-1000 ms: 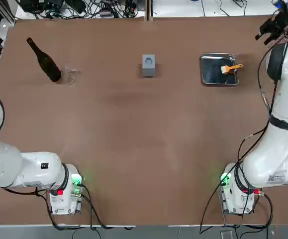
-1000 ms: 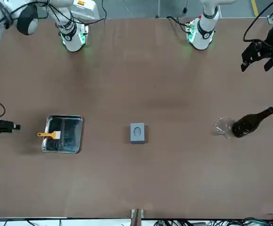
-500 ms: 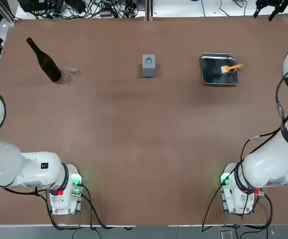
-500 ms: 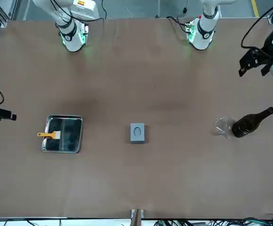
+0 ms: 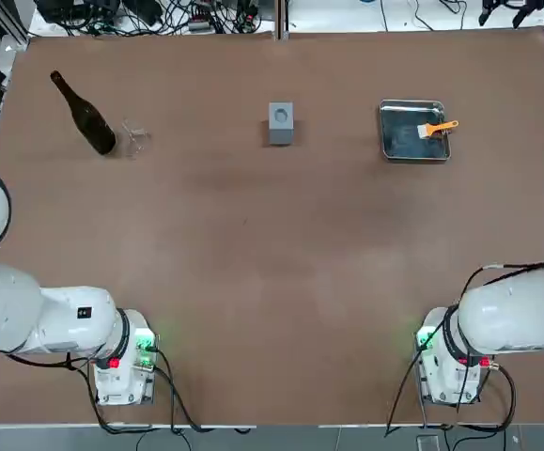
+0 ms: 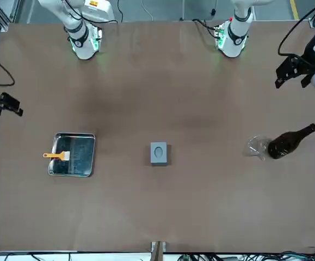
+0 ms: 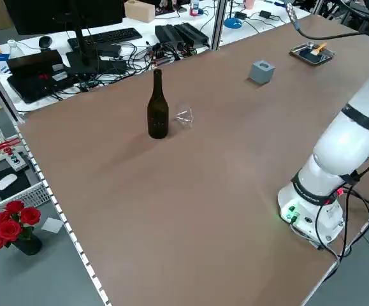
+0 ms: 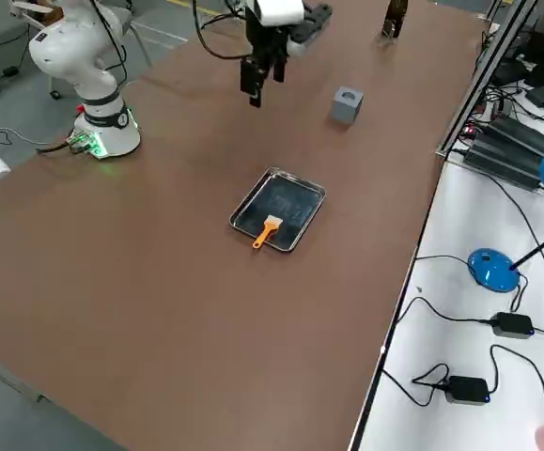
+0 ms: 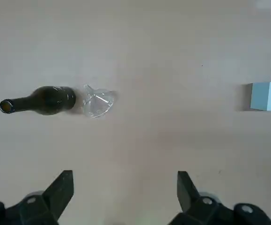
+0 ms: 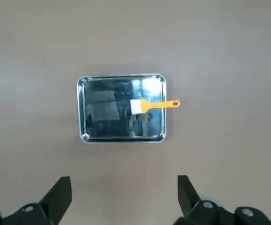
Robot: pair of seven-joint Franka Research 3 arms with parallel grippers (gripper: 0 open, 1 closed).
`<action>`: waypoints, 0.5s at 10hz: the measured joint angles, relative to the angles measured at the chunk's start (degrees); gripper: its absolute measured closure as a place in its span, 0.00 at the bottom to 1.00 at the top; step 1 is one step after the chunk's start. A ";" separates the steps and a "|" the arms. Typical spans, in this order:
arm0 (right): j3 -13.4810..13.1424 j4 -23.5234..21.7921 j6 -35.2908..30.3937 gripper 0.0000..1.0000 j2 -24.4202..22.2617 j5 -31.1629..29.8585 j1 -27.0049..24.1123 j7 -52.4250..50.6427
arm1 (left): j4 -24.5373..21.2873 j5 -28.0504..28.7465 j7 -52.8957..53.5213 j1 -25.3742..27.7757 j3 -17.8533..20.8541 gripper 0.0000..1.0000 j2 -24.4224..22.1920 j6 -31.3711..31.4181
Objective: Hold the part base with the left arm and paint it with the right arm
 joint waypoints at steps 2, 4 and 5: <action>1.79 -0.78 -0.22 0.00 -2.15 -0.85 -0.02 1.97 | 0.04 0.00 0.01 0.02 0.00 0.02 0.00 0.01; 2.07 -0.55 -0.40 0.00 -3.64 -0.99 -0.05 2.39 | 0.11 0.00 0.04 0.02 -0.01 0.02 0.00 0.02; 2.07 -0.39 -0.71 0.00 -4.08 -1.00 -0.18 2.51 | 0.11 0.00 0.04 0.02 0.00 0.02 0.00 0.02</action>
